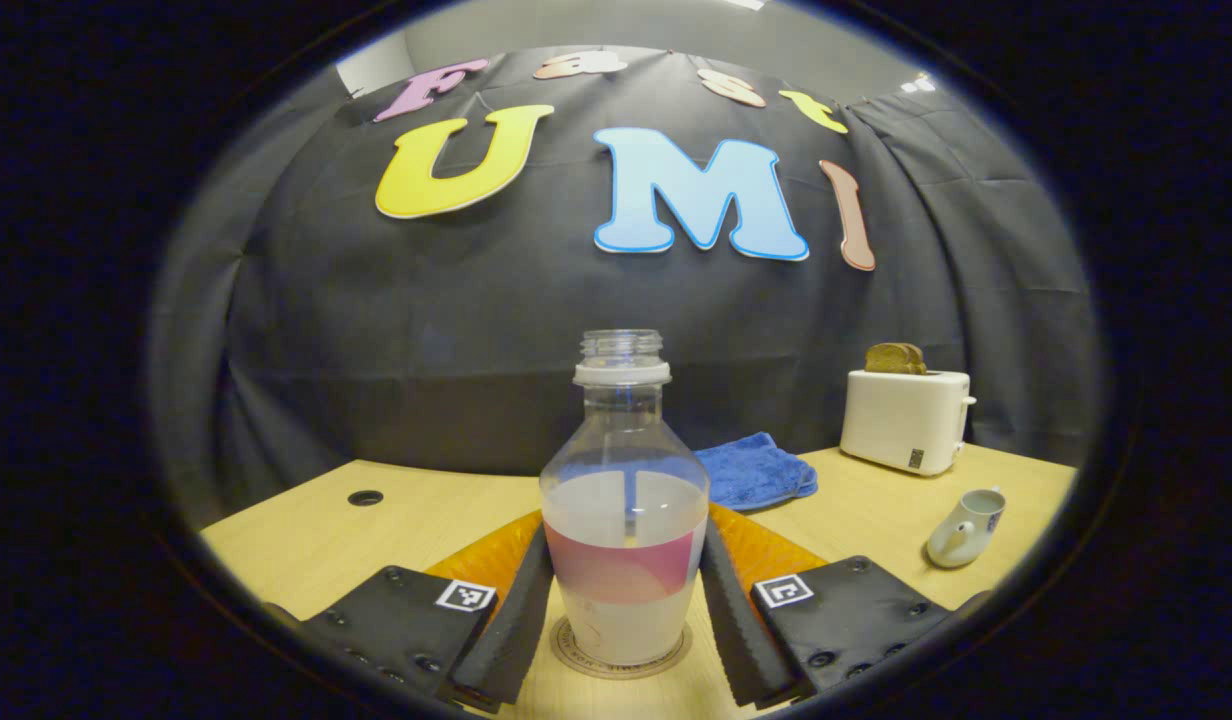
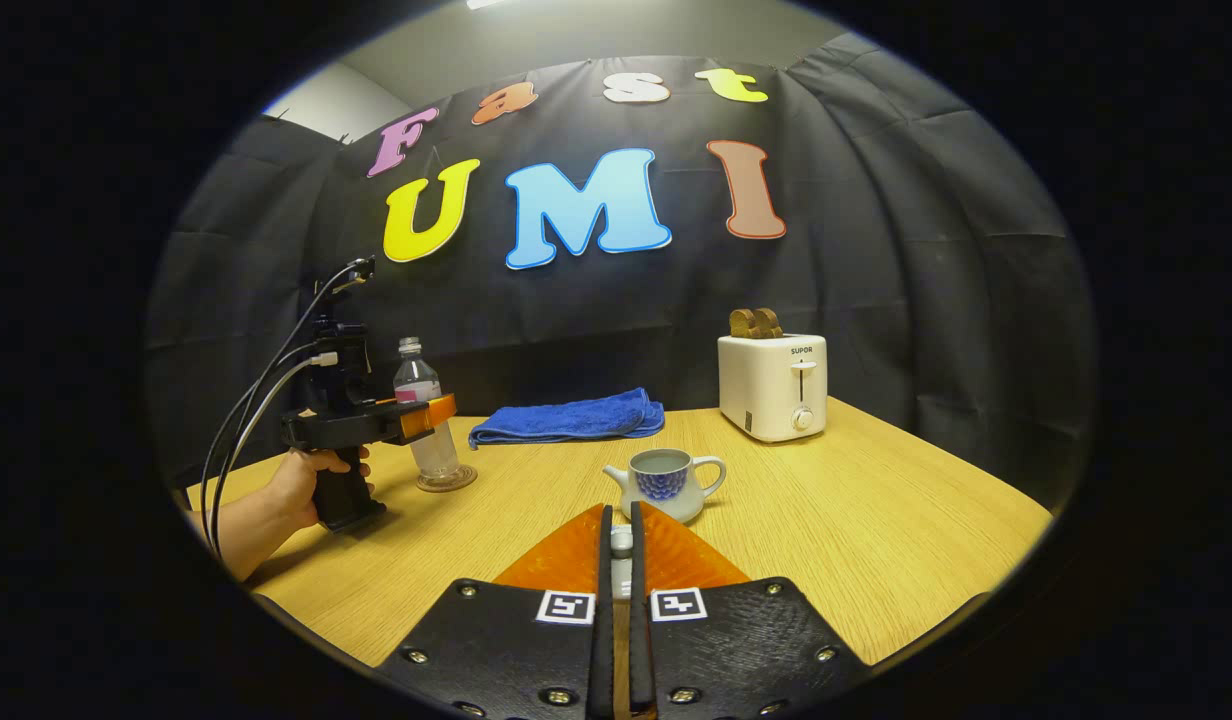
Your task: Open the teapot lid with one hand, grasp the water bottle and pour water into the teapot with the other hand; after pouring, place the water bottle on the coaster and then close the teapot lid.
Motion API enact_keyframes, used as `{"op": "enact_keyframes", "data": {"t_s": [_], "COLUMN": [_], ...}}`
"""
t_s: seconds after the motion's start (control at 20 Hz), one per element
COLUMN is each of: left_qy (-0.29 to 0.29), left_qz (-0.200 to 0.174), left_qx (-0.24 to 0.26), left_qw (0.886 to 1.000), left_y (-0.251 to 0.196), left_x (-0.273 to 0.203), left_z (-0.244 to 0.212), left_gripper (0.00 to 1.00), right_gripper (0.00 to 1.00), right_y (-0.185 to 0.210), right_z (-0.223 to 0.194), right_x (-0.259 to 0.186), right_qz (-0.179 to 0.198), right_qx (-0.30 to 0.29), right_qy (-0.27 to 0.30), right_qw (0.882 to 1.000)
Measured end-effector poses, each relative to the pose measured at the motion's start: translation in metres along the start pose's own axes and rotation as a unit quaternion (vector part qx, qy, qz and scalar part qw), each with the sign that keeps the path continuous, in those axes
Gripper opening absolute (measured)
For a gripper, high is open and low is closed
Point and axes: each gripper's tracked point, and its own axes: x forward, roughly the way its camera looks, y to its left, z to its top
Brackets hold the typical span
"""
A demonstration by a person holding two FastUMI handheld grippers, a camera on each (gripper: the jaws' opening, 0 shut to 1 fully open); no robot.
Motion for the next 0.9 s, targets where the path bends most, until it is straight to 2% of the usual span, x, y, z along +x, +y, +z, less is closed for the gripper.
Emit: {"op": "enact_keyframes", "data": {"t_s": [0.45,0.6,0.9], "left_qy": [0.008,0.008,-0.009], "left_qz": [0.008,0.005,0.008], "left_qx": [0.001,-0.012,-0.013], "left_qw": [1.000,1.000,1.000], "left_y": [-0.001,-0.003,-0.005], "left_x": [0.009,0.003,-0.015], "left_z": [-0.014,-0.012,0.000], "left_gripper": [0.87,1.00,1.00], "right_gripper": [0.06,0.06,0.06], "right_y": [0.001,0.002,0.007], "right_z": [0.000,0.000,0.005], "right_x": [-0.001,-0.001,-0.005], "right_qz": [-0.001,0.000,0.005], "right_qx": [0.000,0.000,-0.003], "right_qy": [0.002,0.002,-0.004], "right_qw": [1.000,1.000,1.000]}}
